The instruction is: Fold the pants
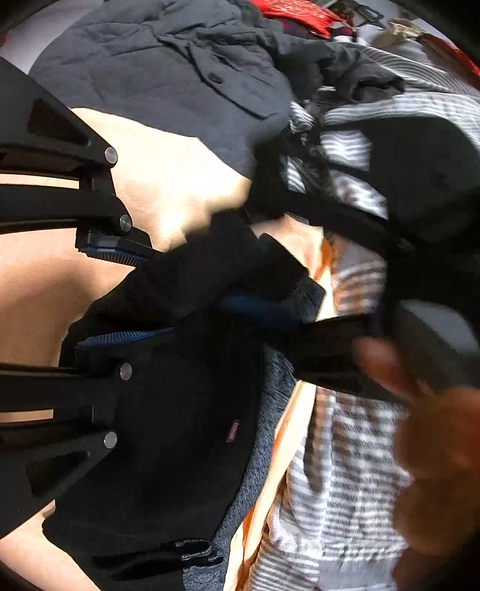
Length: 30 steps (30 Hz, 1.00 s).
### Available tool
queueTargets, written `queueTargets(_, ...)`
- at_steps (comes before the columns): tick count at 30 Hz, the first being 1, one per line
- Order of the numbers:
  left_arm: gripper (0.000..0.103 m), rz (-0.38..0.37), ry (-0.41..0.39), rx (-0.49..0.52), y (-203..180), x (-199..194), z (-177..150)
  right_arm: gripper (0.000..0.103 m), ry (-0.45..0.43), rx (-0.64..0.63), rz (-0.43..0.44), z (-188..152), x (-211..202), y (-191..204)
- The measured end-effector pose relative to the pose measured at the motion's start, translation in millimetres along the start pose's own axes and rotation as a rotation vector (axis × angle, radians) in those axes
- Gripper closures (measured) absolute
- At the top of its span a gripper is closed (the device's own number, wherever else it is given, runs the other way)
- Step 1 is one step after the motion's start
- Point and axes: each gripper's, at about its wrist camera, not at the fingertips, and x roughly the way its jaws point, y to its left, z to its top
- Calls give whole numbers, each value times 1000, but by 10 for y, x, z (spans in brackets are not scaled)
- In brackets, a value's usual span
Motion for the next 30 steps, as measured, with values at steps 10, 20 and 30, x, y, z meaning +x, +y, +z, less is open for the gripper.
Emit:
queueTargets(10, 70, -62, -94, 88, -385, -607, 242, 86, -337, 70, 283, -957, -589, -486)
queueTargets(20, 70, -117, -156, 245, -1268, -1247, 453, 93, -678, 182, 620, -2601, -1074, -1313)
queueTargets(30, 70, -193, -181, 456, -2361, -1645, 268, 93, -810, 338, 768, -3688, -879, -2019)
